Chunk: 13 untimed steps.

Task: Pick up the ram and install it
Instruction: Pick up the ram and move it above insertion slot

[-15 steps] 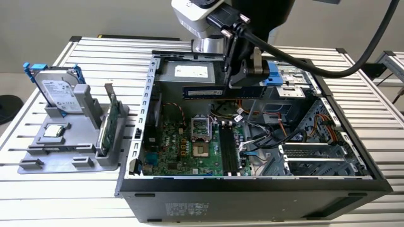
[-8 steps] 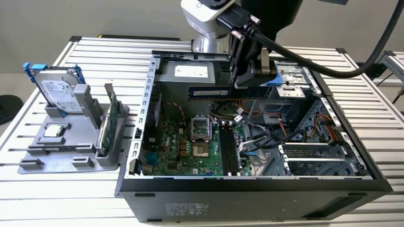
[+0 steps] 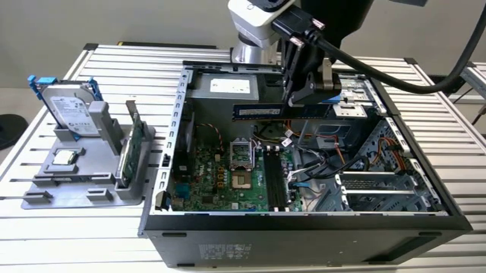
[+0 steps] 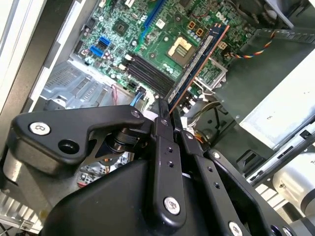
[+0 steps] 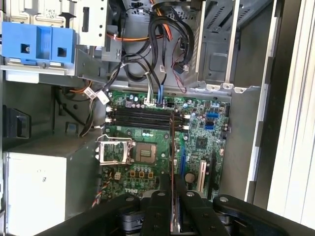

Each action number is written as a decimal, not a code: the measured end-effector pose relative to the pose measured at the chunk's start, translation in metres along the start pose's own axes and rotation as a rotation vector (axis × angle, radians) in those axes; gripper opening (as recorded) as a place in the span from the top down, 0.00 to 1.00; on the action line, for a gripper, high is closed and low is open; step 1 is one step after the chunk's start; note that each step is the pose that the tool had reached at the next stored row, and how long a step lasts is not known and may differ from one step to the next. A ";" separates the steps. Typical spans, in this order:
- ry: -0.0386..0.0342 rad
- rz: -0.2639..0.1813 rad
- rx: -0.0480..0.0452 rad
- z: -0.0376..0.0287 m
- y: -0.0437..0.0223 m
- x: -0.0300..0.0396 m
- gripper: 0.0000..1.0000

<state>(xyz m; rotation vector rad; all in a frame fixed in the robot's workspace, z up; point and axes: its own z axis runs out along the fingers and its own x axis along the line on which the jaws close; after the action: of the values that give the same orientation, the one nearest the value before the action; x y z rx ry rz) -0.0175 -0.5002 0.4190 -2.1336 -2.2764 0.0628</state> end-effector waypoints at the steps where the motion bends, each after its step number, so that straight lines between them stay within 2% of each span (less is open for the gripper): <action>1: -0.0002 0.000 0.0001 -0.0001 0.0009 0.0000 1.00; 5: -0.0001 0.000 0.0000 0.0001 0.0031 -0.0002 1.00; 13: -0.0001 0.000 0.0000 0.0001 0.0034 -0.0002 1.00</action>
<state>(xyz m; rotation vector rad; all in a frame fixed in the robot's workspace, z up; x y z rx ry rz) -0.0141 -0.5002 0.4188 -2.1336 -2.2765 0.0629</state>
